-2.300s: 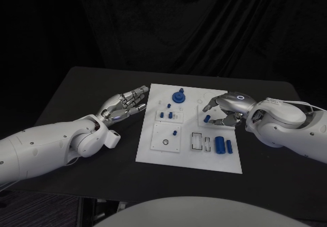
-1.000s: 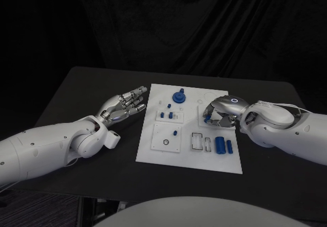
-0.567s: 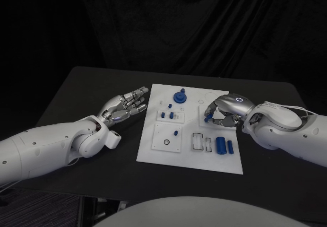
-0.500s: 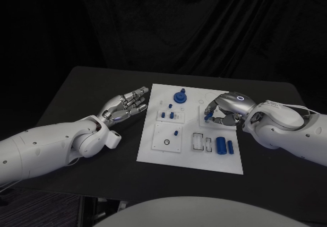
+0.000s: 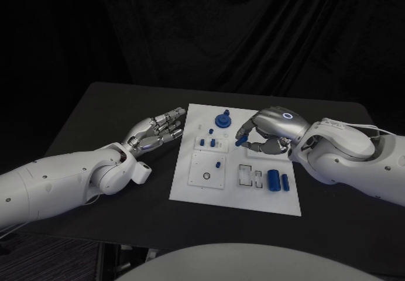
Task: Assemble the parts on the task board
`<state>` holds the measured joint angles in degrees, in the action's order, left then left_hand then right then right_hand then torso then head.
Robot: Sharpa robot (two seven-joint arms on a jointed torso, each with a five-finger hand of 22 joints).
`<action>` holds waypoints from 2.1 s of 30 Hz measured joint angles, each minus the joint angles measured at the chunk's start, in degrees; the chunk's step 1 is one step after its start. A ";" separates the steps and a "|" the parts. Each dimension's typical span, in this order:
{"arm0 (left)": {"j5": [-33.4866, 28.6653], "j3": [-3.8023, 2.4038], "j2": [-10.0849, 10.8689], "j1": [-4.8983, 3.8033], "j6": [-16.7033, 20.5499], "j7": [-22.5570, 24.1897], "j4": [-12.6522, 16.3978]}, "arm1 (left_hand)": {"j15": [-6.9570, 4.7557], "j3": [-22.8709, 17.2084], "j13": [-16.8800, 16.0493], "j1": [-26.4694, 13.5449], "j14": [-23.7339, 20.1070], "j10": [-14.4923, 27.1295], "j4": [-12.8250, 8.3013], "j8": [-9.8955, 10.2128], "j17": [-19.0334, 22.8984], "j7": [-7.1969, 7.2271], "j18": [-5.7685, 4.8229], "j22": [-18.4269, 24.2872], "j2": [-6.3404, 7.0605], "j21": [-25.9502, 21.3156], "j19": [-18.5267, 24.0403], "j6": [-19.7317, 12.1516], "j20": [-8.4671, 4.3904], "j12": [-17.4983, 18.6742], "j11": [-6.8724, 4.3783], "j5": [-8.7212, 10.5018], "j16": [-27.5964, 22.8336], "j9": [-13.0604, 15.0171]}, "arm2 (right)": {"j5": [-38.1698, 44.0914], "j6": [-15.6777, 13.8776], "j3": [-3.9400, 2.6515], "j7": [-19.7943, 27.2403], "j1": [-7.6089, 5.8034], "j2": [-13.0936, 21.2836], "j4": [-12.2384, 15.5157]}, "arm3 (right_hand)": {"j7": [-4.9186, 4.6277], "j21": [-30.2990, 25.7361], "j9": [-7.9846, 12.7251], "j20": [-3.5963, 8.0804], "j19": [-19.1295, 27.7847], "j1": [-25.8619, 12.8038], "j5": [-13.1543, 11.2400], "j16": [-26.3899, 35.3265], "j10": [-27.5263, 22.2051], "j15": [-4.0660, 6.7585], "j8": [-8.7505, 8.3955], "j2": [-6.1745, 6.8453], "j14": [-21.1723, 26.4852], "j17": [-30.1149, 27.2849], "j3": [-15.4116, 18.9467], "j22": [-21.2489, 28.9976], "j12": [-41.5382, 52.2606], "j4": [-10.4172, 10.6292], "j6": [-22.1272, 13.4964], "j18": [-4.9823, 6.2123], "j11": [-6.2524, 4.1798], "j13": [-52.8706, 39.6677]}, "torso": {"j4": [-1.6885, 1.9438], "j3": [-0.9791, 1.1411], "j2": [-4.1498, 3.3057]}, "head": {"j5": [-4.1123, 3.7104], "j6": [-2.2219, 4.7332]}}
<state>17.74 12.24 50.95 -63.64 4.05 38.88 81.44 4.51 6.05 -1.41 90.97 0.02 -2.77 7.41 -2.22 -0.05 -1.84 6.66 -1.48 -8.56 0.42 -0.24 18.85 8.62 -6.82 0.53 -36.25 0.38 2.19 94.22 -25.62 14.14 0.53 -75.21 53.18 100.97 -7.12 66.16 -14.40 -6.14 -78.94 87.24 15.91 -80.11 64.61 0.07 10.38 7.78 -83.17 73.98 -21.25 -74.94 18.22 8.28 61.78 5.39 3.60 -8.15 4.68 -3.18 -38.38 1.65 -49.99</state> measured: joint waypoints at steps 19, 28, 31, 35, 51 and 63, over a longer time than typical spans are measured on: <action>0.00 0.00 -0.26 0.50 -0.66 0.00 -0.50 | 0.42 0.00 -0.01 0.00 0.00 -0.20 0.00 0.00 -0.03 -0.21 0.92 0.01 0.01 0.00 0.00 -0.21 0.41 0.00 0.20 0.37 0.00 -0.05 | 7.82 2.86 0.05 1.21 5.60 -11.50 -5.11 | -0.20 4.77 -0.78 0.61 -2.26 -0.01 -0.04 -2.67 0.41 0.51 -0.68 0.01 -0.52 0.96 -0.02 0.01 -1.32 -0.48 -0.61 -0.96 -0.02 -0.15 | 0.11 0.01 -0.06 | 0.13 0.00; 0.00 0.00 -0.55 1.08 -1.06 0.00 -0.74 | 0.42 0.00 -0.01 0.01 0.00 0.01 0.00 0.00 -0.04 -0.21 0.91 -0.06 0.01 0.00 0.00 -0.21 0.40 0.00 0.40 0.60 0.00 -0.05 | 9.96 4.14 0.04 1.23 5.72 -12.88 -5.82 | -0.20 4.77 -0.69 0.61 -2.26 -0.01 -0.04 -2.67 0.42 0.51 -0.74 0.01 -0.52 0.96 -0.03 0.02 -1.42 -0.80 -0.61 -0.95 -0.02 -0.15 | 0.12 0.00 -0.07 | 0.20 0.00; 0.00 0.00 -0.60 1.14 -1.16 0.00 -0.78 | 0.41 -0.09 -0.01 0.23 0.00 0.01 -0.09 0.00 -0.04 -0.21 0.92 -0.05 -0.22 0.00 0.00 -0.21 0.40 0.00 0.40 0.60 0.00 -0.05 | 10.34 4.66 0.04 1.23 5.73 -13.10 -5.98 | -0.20 4.77 -0.67 0.61 -2.26 -0.01 -0.05 -2.67 0.42 0.51 -0.74 0.01 -0.52 0.95 -0.02 0.02 -1.43 -0.80 -0.61 -0.95 -0.02 -0.14 | 0.12 -0.04 -0.08 | 0.26 0.00; 0.00 0.00 -0.63 1.27 -1.29 0.00 -0.82 | 0.41 -0.16 0.03 0.24 0.00 0.01 -0.16 0.00 -0.04 -0.21 0.91 -0.05 -0.22 0.00 -0.21 -0.21 0.61 0.00 0.40 0.60 0.00 -0.05 | 10.68 5.29 0.04 1.23 5.74 -13.27 -6.08 | -0.20 4.77 -0.57 0.61 -2.26 -0.01 -0.08 -2.67 0.42 0.51 -0.74 0.01 -0.52 0.95 -0.02 0.02 -1.54 -0.80 -0.61 -0.95 -0.02 -0.13 | 0.08 -0.07 -0.10 | 0.35 0.00; -0.01 -0.01 -0.82 1.46 -1.65 0.00 -0.90 | 0.83 -0.32 0.09 0.24 0.00 0.01 0.01 0.00 0.00 -0.52 0.90 -0.10 -0.22 0.00 0.00 0.10 0.82 0.27 0.40 0.83 0.00 -0.05 | 11.15 6.98 0.04 1.21 6.19 -14.14 -6.43 | -0.21 4.77 -0.71 0.61 -2.26 -0.02 0.30 -2.67 0.62 0.51 -1.01 0.01 -0.52 0.95 -0.17 0.03 -1.77 -0.94 -1.02 -0.94 0.17 -0.25 | 0.01 0.03 -0.12 | 0.51 0.00; -0.01 -0.01 -0.90 1.49 -1.85 0.00 -1.09 | 0.83 -0.32 0.09 0.24 0.00 0.01 0.01 0.00 -0.01 -0.52 0.90 -0.09 -0.22 0.00 0.00 0.10 0.82 0.27 0.40 0.83 0.00 -0.04 | 11.21 7.51 0.05 1.20 6.31 -14.44 -6.82 | -0.21 4.77 -0.69 0.61 -2.26 -0.18 0.29 -2.67 0.75 0.51 -1.07 0.17 -0.52 0.94 -0.17 0.03 -1.98 -0.94 -1.03 -0.94 0.06 -0.23 | 0.01 0.03 -0.11 | 0.51 0.00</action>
<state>17.74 12.23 50.05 -62.15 2.20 38.88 80.36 5.34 5.73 -1.32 91.21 0.02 -2.76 7.43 -2.21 -0.06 -2.37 7.56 -1.57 -8.78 0.42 -0.24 18.95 9.44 -6.55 0.92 -35.42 0.38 2.14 105.42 -18.12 14.19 1.74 -68.91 38.75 94.15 -7.33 70.93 -15.09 -5.53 -81.20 87.06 16.19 -82.78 65.35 0.57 9.31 7.95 -83.69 74.92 -21.41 -74.91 16.24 7.34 60.76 4.45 3.66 -8.39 4.69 -3.15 -38.49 2.16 -49.99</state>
